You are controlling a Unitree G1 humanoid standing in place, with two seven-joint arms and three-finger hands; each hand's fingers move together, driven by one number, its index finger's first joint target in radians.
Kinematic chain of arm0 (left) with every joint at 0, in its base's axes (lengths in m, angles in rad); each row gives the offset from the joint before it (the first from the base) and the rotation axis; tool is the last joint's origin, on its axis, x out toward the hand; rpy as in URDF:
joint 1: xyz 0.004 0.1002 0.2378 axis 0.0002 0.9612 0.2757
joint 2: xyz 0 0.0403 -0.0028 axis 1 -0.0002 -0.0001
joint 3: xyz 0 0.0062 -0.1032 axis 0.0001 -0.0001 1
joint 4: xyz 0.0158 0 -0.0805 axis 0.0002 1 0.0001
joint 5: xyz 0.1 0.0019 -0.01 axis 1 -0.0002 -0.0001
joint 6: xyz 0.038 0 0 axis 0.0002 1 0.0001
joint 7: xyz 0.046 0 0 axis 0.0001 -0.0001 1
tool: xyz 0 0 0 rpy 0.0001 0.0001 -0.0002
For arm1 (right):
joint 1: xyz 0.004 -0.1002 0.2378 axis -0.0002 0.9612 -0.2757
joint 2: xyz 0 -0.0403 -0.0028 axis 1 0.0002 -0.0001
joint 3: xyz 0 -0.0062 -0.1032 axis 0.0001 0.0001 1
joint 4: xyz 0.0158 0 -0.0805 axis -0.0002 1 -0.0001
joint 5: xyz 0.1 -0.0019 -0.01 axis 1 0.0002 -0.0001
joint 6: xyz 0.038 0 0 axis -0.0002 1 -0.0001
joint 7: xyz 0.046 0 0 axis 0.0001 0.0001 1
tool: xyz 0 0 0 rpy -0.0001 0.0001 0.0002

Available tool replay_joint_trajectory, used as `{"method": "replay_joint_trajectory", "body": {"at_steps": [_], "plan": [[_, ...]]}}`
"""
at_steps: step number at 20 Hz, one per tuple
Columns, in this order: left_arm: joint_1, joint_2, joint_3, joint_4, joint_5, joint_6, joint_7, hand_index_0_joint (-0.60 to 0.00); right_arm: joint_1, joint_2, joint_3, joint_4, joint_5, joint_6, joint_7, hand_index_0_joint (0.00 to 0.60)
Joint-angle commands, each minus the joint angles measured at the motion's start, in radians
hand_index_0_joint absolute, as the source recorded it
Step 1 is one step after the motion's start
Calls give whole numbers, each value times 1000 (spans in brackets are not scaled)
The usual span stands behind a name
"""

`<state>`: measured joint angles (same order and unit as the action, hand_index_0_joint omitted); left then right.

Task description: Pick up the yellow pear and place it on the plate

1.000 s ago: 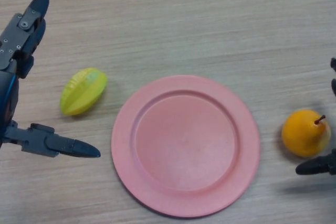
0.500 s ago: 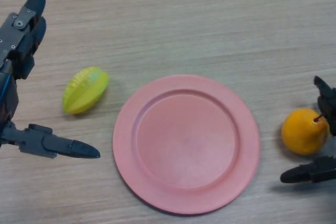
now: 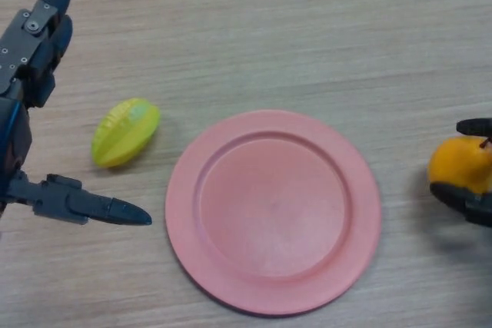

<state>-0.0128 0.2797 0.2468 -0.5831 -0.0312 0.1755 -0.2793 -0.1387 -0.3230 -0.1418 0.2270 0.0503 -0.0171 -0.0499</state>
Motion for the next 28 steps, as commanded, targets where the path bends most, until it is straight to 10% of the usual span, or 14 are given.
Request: {"method": "replay_joint_trajectory", "body": {"at_steps": [1,11,22,28], "plan": [[-20,26,8,-44,31,-138,51,0,-12,-31,-107,-135,91,-36,-59,600],[-19,13,-33,-74,30,-84,30,0,49,122,185,-545,1,223,-43,600],[14,-2,-38,-82,-25,-46,15,0,46,133,533,-238,-184,56,-228,600],[15,2,-26,-84,-2,-54,11,0,43,133,509,-328,-171,107,-114,0]]}}
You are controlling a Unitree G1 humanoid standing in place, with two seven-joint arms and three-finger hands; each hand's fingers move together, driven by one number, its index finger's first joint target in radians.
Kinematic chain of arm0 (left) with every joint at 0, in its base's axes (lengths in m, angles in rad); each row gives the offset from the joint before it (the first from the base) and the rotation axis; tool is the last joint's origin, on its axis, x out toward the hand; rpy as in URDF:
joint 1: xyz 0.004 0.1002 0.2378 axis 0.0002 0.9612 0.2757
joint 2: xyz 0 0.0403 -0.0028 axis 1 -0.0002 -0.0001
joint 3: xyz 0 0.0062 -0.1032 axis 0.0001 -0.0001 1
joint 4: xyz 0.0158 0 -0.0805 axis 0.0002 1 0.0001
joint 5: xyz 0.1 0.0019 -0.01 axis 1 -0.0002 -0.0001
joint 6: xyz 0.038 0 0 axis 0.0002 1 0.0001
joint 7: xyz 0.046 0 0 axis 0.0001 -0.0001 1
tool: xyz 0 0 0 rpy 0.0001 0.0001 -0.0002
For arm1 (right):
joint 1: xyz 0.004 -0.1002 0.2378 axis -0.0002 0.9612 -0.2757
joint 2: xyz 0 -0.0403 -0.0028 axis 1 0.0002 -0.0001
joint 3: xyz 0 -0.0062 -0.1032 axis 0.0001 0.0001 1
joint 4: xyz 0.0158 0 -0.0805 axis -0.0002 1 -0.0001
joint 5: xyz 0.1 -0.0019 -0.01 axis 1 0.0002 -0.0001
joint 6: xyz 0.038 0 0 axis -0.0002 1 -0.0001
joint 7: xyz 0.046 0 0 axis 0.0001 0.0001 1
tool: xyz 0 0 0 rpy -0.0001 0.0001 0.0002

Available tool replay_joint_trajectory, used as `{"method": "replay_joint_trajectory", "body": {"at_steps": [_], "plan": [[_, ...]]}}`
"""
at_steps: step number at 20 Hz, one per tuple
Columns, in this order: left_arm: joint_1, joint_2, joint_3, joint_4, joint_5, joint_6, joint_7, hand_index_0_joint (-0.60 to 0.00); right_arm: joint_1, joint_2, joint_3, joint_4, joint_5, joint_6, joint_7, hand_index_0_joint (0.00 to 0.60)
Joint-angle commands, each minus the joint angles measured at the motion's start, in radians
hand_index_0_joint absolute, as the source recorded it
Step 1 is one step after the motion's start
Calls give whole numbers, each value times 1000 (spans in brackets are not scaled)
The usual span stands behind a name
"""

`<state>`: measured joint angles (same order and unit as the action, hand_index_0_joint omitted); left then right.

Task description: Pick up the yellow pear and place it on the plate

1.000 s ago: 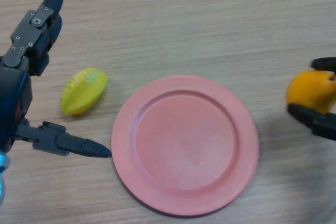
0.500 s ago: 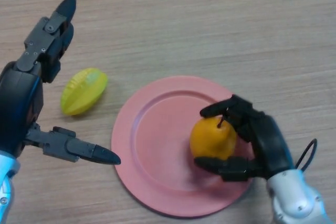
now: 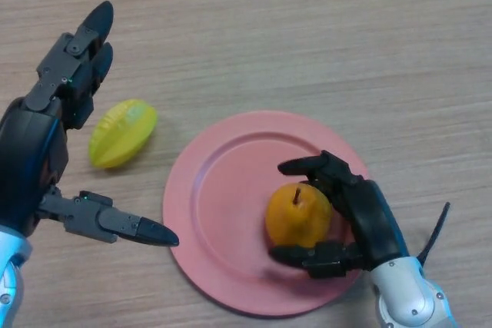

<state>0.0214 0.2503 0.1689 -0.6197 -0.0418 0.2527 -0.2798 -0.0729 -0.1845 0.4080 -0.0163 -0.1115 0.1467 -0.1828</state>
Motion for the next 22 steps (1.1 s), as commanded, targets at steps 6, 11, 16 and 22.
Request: {"method": "replay_joint_trajectory", "body": {"at_steps": [6,11,16,22], "plan": [[-34,35,43,-11,13,-145,22,0,2,-6,-105,-331,-69,-1,142,0],[-44,38,35,19,10,-194,14,0,27,-17,-285,-570,-155,18,369,0],[-32,40,62,16,-36,-160,-1,0,91,-51,-450,-723,-15,89,411,0],[-16,48,114,16,-102,-103,-24,0,80,-52,-468,-771,-22,129,372,0]]}}
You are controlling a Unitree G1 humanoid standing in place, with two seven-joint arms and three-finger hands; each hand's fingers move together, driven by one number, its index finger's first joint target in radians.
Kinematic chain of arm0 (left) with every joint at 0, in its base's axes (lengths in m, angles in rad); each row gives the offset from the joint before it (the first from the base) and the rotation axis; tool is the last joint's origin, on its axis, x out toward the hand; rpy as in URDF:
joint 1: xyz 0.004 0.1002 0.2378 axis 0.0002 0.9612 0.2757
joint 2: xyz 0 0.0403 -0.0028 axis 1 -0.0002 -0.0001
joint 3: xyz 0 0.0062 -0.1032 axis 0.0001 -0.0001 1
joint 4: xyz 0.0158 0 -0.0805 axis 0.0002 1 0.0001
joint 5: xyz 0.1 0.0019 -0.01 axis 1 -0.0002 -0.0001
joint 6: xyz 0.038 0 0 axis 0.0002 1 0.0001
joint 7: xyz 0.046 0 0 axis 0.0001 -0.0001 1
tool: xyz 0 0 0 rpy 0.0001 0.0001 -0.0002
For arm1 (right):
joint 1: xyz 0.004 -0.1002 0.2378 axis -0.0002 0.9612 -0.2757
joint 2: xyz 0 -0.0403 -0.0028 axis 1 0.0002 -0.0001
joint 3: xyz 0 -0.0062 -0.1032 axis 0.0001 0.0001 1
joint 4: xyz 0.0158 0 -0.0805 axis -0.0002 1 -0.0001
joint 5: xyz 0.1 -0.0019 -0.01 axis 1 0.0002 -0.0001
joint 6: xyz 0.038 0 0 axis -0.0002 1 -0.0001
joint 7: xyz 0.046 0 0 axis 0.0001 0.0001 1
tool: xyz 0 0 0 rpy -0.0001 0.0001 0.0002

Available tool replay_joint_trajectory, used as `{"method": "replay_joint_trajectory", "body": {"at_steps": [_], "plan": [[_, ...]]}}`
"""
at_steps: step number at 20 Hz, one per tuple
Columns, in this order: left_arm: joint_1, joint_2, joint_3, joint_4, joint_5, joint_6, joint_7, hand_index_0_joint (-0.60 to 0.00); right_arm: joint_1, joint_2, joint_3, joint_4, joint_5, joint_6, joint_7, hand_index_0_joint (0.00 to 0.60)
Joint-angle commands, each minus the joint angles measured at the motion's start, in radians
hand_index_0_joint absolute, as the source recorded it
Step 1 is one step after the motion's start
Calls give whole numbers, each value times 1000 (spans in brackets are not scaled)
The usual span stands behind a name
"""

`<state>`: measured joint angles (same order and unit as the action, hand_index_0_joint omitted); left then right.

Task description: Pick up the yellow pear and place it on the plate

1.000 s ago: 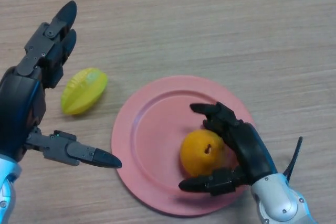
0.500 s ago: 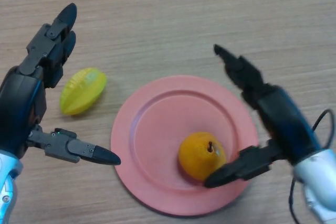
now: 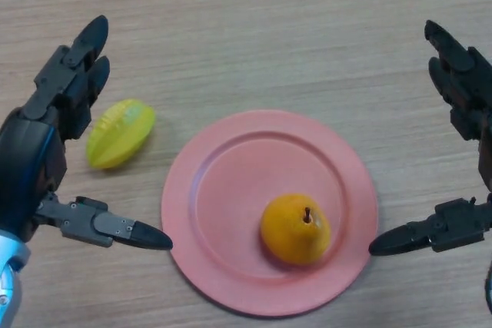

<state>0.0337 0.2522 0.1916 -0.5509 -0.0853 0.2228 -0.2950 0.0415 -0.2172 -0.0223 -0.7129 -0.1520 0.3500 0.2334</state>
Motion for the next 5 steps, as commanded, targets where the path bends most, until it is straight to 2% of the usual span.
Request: {"method": "replay_joint_trajectory", "body": {"at_steps": [1,3,5], "plan": [[-33,54,112,-67,-94,-32,-13,0,-47,-20,-29,-82,17,-55,-47,0],[-27,52,119,-65,-100,-38,-13,0,-58,-22,-26,-83,14,-57,-47,0],[-20,57,134,-80,-125,12,-35,0,-53,-21,-29,-88,20,-59,-44,0]]}}
